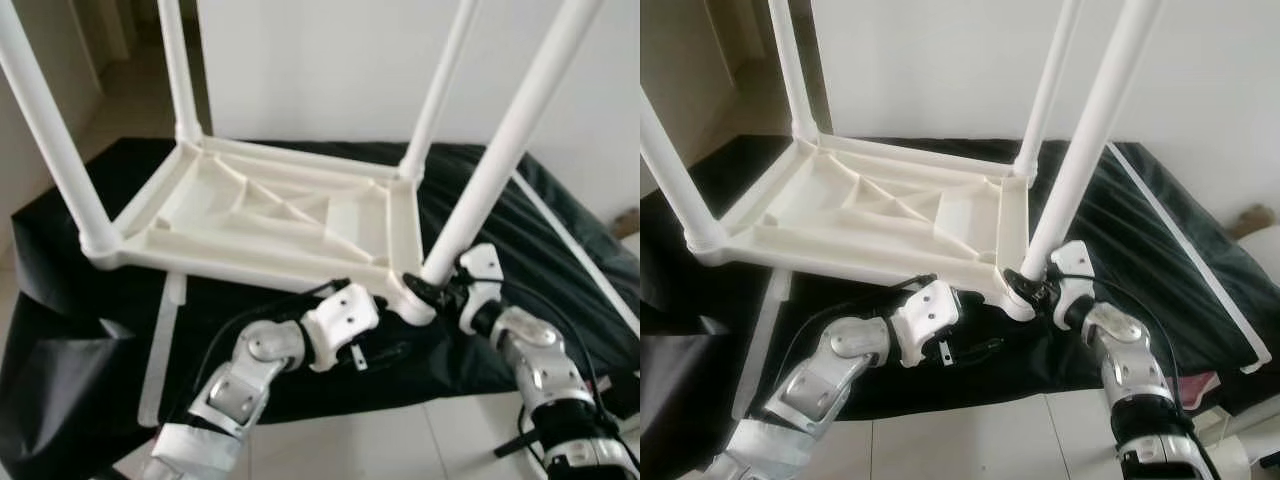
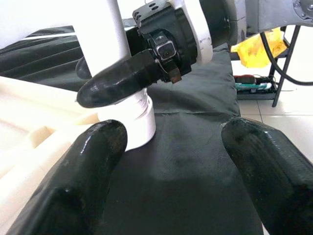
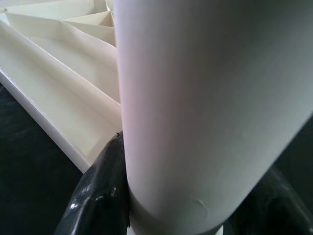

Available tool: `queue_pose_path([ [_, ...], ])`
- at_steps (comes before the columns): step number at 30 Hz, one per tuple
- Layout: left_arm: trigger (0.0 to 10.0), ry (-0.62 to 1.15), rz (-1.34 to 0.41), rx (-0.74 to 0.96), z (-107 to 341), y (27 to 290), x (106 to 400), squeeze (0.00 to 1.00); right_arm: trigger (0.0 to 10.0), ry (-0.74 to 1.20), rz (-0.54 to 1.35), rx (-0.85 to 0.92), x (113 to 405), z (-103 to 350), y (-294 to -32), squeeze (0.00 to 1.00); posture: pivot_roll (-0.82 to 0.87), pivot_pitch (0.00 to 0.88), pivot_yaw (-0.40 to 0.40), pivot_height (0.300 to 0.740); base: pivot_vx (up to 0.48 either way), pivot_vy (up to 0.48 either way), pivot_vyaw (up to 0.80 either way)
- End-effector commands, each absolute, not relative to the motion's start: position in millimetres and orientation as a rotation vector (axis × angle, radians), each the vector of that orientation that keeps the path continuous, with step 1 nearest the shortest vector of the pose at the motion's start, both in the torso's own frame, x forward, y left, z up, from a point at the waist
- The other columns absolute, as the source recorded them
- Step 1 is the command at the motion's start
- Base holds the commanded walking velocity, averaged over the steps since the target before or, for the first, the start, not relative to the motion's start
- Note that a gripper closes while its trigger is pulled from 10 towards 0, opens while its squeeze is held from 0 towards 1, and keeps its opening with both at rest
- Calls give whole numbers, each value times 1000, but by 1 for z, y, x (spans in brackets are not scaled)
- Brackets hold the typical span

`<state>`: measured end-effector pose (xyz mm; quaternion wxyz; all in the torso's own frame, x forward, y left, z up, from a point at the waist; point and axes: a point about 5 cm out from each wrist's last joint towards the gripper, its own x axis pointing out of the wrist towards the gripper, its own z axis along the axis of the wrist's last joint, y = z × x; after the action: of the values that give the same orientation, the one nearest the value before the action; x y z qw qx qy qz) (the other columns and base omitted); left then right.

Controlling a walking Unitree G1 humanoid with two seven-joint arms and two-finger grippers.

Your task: Building children table

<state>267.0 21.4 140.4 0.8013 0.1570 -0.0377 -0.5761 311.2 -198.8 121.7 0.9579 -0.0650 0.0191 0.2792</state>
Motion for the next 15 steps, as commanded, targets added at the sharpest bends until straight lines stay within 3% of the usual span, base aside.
queue_pose_path([
  [1, 10000, -84, -1205, 330, 141, 20, 267, 0, 10000, 99, 542, -100, 305, 109, -196, 0, 103, 0, -82, 740, 0, 0, 0],
  [7, 10000, -84, -1208, 324, 141, 19, 266, 0, 10000, 98, 392, -92, 306, 112, -198, 0, 92, 0, -80, 740, 0, 0, 0],
  [10, 10000, -81, -1218, 319, 140, 17, 264, 0, 10000, 104, 134, -37, 310, 115, -202, 0, 87, 0, -78, 740, 0, 0, 0],
  [15, 10000, -79, -1221, 319, 139, 17, 264, 0, 10000, 110, 27, -10, 310, 115, -199, 0, 86, 0, -78, 740, 0, 0, 0],
])
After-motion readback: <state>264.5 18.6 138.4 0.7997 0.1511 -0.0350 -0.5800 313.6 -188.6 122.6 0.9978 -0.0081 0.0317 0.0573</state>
